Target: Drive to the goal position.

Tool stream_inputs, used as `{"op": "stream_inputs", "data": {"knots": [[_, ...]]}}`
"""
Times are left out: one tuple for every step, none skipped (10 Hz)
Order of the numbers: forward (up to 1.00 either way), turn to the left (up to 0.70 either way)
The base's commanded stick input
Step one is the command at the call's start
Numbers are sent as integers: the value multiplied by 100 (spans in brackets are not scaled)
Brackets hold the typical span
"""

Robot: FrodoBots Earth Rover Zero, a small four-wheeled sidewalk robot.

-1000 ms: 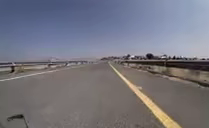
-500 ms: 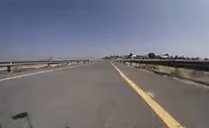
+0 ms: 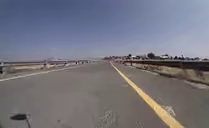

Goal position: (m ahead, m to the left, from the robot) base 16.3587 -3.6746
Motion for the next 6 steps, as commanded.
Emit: {"op": "stream_inputs", "data": {"knots": [[100,0],[100,0],[100,0],[100,0],[100,0],[100,0]]}}
